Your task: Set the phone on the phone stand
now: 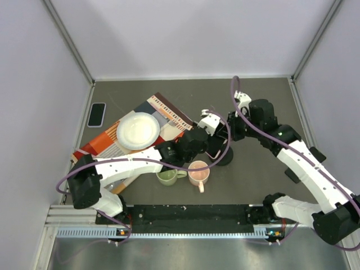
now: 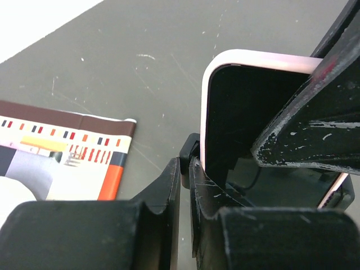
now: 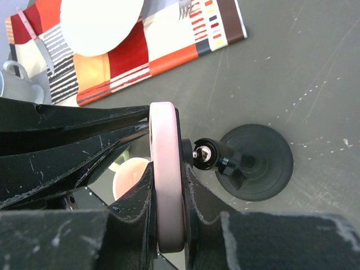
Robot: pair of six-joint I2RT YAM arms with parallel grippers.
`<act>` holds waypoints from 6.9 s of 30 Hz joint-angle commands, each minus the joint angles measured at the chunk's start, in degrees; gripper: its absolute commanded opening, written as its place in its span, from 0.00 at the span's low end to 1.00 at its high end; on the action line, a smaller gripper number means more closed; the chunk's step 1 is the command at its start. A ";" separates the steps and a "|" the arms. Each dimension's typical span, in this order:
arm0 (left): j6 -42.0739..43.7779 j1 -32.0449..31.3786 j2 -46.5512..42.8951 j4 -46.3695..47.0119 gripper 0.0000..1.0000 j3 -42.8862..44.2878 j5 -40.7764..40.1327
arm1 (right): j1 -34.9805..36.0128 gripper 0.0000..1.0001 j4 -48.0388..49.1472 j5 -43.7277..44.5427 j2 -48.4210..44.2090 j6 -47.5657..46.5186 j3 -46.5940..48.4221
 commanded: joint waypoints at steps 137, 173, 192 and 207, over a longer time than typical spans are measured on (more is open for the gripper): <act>-15.22 12.09 -47.59 2.83 0.87 -28.67 17.51 | 29.77 0.81 -16.71 61.52 13.19 33.22 14.75; -13.37 12.09 -50.76 -15.63 0.86 -20.06 22.17 | 6.58 0.00 22.39 43.68 25.22 -8.96 22.81; -12.41 12.09 -45.92 -13.69 0.86 -16.64 24.10 | 0.77 0.00 15.02 34.71 53.62 -4.74 57.46; -9.77 12.09 -46.27 -16.86 0.87 -12.68 23.84 | -0.37 0.19 15.01 34.19 56.88 -3.69 59.05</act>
